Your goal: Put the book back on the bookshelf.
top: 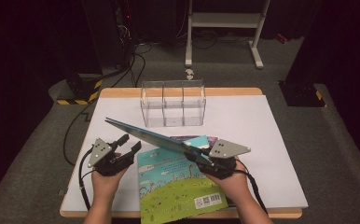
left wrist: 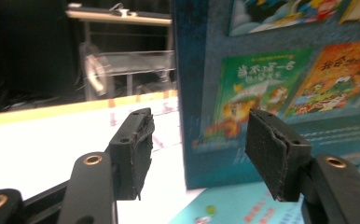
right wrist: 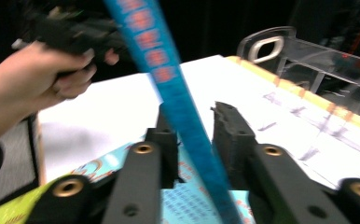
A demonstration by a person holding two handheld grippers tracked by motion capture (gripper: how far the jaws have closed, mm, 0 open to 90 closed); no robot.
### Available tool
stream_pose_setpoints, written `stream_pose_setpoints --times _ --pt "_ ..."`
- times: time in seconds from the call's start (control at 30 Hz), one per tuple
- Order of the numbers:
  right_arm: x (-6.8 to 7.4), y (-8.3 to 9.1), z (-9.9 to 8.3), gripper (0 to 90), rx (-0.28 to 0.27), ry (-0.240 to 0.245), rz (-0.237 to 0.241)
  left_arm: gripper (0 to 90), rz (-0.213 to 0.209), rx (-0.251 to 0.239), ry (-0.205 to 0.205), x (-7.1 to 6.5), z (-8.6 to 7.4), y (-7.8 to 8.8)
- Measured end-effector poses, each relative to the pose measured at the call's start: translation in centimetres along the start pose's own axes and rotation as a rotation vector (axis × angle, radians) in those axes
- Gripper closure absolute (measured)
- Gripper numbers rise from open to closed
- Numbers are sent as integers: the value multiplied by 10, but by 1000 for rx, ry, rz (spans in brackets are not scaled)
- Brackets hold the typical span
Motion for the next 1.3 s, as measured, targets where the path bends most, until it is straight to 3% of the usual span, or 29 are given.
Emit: stream_pose_setpoints --times 0.07,0.13,0.17,0.23,0.33,0.43,0.6,1.3 --pt "7 -3 3 785 12 52 -43 402 13 -10 7 5 4 2" --pt "9 -4 6 819 4 42 -54 401 19 -20 14 6 6 4" --pt "9 -5 7 830 -1 30 -54 401 17 -16 1 7 7 5" --pt "3 -6 6 831 -17 -72 -44 397 13 -37 17 4 9 6" --pt "-3 -8 3 831 -35 -101 -58 390 9 -41 15 2 11 7" --pt "-2 -9 4 831 -36 -83 -94 386 9 -44 18 2 12 7" --pt "0 -14 10 831 -36 -73 -114 382 -2 -42 19 -1 15 8" --pt "11 -54 27 829 -7 -66 -146 339 -82 -72 11 -32 32 20"
Point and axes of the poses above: each handheld gripper's, and its own axes: y roughly backward along the jaws, z roughly out of its top, x roughly to its left, the point moved 8 cm from there along -y, roughly forward along the jaws, and after that the axes turned 6 degrees about y, right-handed, at the moved point
